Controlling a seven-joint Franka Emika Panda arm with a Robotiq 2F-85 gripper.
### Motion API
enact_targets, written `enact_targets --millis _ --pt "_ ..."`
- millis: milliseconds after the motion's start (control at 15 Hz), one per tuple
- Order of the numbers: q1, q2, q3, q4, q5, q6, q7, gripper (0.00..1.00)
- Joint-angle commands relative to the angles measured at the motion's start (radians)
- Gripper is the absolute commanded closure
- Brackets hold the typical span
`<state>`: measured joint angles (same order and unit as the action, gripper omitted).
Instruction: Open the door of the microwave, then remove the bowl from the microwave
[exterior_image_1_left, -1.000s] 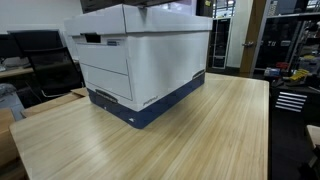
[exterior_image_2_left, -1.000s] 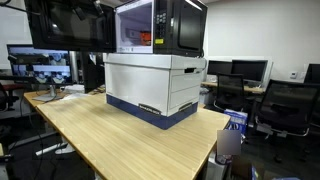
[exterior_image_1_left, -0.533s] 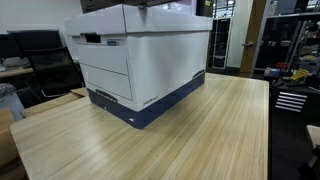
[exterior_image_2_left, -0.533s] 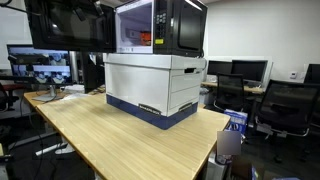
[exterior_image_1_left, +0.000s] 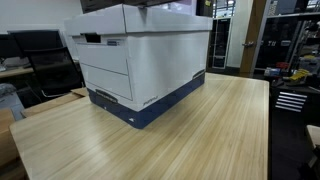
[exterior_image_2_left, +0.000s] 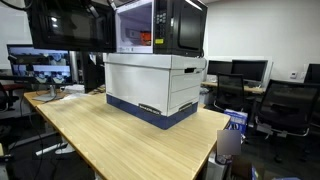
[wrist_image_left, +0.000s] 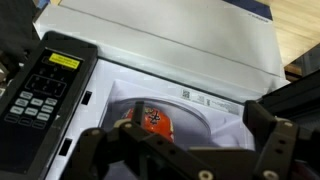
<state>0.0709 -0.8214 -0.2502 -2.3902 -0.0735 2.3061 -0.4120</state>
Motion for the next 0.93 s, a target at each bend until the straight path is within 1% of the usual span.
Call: enact_targets --millis 0,200,333,467,600,867 --pt "0.092 0.142 -0.090 0.099 0.026 0.093 -0.171 0.00" --pt "0.189 0.247 -0.189 0.178 0.075 0.171 -0.359 0.00" --pt "0.240 0.311 -0.245 0.234 0.137 0.191 -0.487 0.00" --pt "0.272 0.362 -0.284 0.279 0.220 0.187 -0.610 0.00" --pt "0.268 0.405 -0.295 0.315 0.299 0.144 -0.723 0.00" --pt "0.241 0.462 -0.287 0.333 0.427 0.141 -0.917 0.00"
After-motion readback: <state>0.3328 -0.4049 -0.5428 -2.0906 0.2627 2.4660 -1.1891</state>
